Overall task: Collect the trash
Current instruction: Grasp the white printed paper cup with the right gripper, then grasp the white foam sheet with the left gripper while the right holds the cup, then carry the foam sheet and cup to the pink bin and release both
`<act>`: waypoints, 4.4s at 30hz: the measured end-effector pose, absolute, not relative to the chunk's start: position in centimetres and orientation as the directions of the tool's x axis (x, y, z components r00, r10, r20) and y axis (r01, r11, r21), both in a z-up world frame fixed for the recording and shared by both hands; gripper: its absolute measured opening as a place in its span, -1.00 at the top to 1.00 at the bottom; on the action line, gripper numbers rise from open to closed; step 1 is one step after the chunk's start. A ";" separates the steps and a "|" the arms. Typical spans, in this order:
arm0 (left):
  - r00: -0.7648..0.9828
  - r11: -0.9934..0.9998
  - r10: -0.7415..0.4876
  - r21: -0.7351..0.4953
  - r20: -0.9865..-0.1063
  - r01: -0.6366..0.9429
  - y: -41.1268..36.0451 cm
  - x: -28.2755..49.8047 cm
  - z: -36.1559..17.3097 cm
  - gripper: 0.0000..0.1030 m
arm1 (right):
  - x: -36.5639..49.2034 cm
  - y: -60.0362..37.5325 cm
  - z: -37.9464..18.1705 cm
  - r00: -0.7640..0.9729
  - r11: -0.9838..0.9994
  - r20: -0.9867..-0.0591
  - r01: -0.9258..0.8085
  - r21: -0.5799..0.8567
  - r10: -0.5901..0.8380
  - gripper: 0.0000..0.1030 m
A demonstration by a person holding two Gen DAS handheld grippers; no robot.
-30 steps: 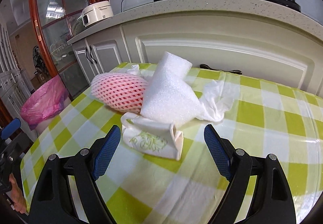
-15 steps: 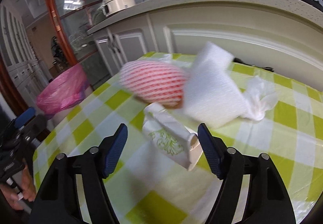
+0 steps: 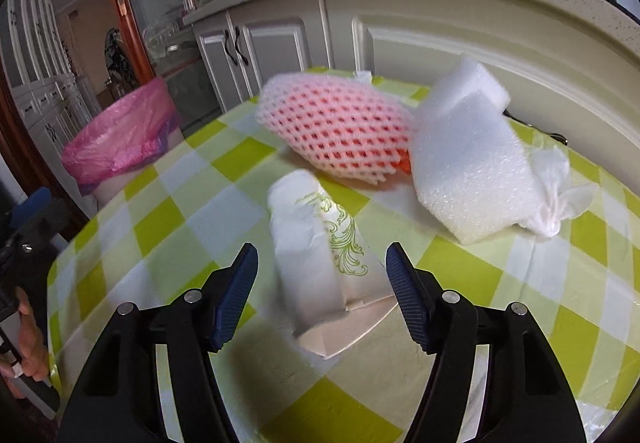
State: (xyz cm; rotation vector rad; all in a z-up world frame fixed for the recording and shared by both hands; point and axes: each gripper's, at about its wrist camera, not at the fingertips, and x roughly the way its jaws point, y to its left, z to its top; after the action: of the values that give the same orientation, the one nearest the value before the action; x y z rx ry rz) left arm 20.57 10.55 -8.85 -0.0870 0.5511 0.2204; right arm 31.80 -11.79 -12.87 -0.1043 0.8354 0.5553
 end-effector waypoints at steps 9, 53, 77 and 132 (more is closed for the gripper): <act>0.816 0.968 0.193 -0.031 -0.545 -0.250 11.2 21.1 -9.3 -0.90 | 32.7 -11.1 -13.4 0.515 0.840 -0.739 -0.529 0.125 0.434 -0.08; 0.781 0.942 0.061 -0.222 -0.621 -0.250 -9.3 37.1 -10.9 -0.91 | 30.8 -34.0 -7.0 0.778 0.947 -0.547 -0.196 0.257 0.309 0.08; 0.836 0.984 -0.004 -0.151 -0.549 -0.095 -7.2 29.0 -8.7 -0.29 | 28.5 -30.4 -6.5 0.786 0.939 -0.525 -0.208 0.276 0.328 0.08; 0.807 0.921 0.351 0.020 -0.476 -0.389 25.2 15.9 -0.4 -0.31 | 25.5 6.5 0.9 0.547 0.644 -0.506 -0.765 0.021 0.667 0.05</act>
State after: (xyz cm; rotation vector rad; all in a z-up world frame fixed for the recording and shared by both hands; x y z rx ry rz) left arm 15.92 25.25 -0.35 -0.0797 0.4935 0.3959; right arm 25.50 6.54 0.94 -0.2125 0.5058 0.8557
